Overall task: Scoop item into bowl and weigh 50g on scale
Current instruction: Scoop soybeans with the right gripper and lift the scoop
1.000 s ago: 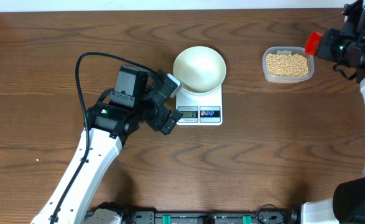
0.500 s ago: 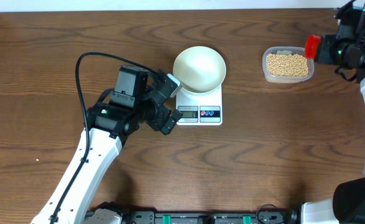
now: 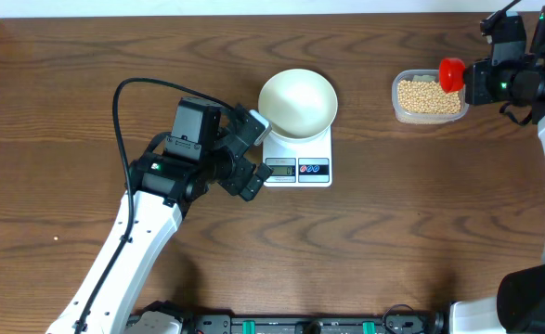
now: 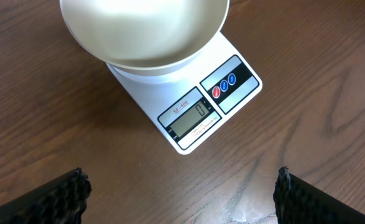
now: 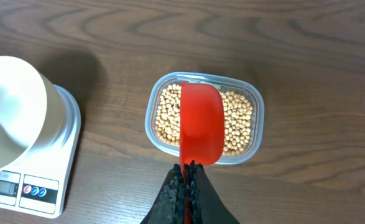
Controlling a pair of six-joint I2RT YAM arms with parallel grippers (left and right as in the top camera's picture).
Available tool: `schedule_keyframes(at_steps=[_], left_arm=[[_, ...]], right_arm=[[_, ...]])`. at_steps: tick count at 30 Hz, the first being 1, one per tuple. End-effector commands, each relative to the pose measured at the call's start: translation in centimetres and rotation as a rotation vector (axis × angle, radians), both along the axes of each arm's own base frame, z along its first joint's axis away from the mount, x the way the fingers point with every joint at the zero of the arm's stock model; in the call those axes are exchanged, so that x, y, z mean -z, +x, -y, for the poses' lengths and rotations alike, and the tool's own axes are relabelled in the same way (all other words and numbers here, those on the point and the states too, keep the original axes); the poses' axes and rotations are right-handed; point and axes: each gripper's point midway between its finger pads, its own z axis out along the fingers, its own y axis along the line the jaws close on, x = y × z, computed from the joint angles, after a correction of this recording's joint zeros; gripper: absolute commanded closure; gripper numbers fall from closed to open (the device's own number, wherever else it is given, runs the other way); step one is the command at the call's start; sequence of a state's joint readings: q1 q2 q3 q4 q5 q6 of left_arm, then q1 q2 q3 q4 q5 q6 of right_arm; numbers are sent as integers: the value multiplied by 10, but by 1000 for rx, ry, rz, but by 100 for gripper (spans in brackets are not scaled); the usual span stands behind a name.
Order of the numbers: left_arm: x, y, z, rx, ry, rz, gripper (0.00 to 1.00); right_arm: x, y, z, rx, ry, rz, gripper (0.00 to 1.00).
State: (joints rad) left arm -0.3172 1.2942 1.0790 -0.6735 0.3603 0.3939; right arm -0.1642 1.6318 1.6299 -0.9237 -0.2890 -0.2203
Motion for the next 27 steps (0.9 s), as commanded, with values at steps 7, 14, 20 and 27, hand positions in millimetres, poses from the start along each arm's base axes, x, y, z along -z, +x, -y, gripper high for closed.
schedule_keyframes(at_steps=[7,14,20,27], left_arm=[[-2,1,0,7,6,12,4],[-2,1,0,7,6,12,4],[-8,9,2,8,-7,52,4],[-8,11,1,1,1,59,4]], right_arm=[[-6,2,-2,-44,-6,20,99],[-5,1,-2,-44,-4,14,99],[-5,1,-3,-48,2,13,99],[-4,-1,-4,-48,4,3,99]])
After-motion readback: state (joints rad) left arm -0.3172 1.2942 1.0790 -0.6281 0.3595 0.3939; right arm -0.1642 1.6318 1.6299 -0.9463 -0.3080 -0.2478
